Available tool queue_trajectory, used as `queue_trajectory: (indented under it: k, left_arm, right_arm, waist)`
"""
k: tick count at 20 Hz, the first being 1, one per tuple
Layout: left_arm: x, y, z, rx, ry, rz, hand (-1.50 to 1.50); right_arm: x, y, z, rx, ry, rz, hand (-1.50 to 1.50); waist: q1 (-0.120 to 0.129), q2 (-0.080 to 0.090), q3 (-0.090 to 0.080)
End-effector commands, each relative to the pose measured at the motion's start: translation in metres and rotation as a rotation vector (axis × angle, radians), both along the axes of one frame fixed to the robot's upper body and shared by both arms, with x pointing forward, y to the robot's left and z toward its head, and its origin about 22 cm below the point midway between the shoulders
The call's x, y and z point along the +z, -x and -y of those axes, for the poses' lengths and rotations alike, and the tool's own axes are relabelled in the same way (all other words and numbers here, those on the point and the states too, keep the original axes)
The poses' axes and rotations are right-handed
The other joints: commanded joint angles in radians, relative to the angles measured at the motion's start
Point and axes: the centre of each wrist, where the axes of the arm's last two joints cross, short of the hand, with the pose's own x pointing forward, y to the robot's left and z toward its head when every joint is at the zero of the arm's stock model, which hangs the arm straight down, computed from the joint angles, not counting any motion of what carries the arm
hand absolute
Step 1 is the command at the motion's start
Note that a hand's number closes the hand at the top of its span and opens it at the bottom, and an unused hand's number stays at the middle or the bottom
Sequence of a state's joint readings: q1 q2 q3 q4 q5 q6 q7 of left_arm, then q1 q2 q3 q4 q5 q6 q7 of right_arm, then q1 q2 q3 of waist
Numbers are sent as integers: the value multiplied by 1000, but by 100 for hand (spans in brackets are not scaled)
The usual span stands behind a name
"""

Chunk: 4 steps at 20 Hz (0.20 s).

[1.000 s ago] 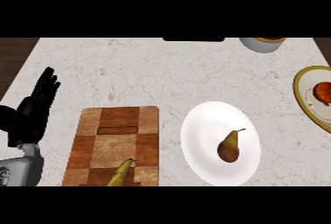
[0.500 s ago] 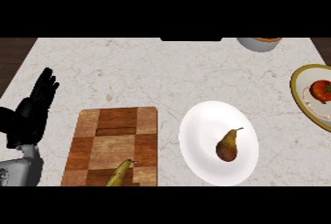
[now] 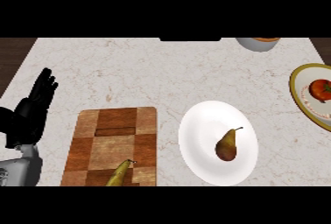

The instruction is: Pick the tomato from the plate and place it in the bowl

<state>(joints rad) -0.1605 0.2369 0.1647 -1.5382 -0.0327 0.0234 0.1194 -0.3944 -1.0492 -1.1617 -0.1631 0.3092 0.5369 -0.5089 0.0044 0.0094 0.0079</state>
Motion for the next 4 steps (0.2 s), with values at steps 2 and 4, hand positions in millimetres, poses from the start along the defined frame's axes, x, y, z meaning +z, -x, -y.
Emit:
queue_trajectory:
  k: [2,4]
  left_arm:
    - [16,5,-9,-8,-3,0,0]
    - [1,1,10,6,13,0,0]
  right_arm:
    - [10,39,15,48,-18,42,-150]
    - [4,24,9,35,-21,92,-150]
  waist:
    - [3,-5,0]
    - [8,-1,1]
